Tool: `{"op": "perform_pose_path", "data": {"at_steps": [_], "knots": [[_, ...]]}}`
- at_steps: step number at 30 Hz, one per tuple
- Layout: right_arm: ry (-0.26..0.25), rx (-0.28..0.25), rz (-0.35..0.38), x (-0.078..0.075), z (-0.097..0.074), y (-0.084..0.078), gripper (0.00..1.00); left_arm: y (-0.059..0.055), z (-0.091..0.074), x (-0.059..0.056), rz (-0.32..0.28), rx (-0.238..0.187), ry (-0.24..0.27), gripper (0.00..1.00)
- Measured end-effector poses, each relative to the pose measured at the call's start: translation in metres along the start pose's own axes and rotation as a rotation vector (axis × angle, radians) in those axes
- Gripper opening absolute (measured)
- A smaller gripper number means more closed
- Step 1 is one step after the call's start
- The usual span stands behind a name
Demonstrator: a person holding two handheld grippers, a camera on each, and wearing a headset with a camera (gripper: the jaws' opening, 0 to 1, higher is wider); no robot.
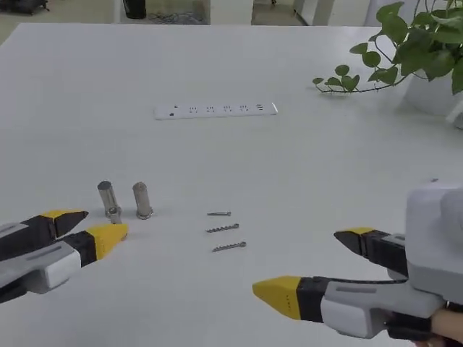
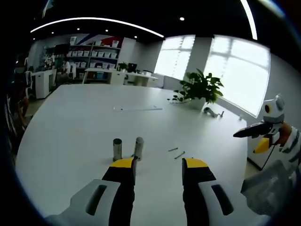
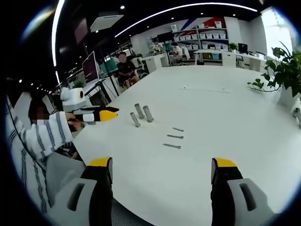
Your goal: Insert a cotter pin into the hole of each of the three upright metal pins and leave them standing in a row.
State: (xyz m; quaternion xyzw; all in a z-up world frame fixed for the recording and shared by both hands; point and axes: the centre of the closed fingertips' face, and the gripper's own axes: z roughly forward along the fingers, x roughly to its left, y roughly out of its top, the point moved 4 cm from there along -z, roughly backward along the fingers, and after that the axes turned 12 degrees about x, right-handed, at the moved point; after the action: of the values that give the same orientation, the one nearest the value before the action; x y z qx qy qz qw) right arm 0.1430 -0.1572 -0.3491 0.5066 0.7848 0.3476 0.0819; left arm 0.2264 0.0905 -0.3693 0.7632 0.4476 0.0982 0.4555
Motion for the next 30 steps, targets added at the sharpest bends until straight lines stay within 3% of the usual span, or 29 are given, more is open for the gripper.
{"op": "perform_pose_path", "data": {"at_steps": [3, 7, 14, 21, 25, 30], "knots": [[-0.007, 0.002, 0.005, -0.002, -0.001, -0.001, 0.85, 0.001, 0.007, 0.006, 0.026, 0.012, 0.018, 0.36], [-0.011, 0.007, 0.011, -0.004, -0.002, -0.002, 0.84, -0.003, 0.017, 0.014, 0.101, 0.072, 0.054, 0.3], [-0.013, 0.021, 0.008, -0.004, -0.001, -0.004, 0.84, -0.003, 0.034, 0.024, 0.116, 0.081, 0.076, 0.24], [-0.016, 0.033, 0.004, -0.004, -0.001, -0.005, 0.84, -0.01, 0.053, 0.034, 0.126, 0.131, 0.106, 0.22], [-0.017, 0.04, 0.002, -0.003, 0.0, -0.006, 0.84, -0.013, 0.058, 0.038, 0.134, 0.156, 0.122, 0.24], [-0.013, 0.044, 0.003, -0.002, 0.002, -0.005, 0.84, -0.016, 0.063, 0.042, 0.14, 0.167, 0.132, 0.19]]}}
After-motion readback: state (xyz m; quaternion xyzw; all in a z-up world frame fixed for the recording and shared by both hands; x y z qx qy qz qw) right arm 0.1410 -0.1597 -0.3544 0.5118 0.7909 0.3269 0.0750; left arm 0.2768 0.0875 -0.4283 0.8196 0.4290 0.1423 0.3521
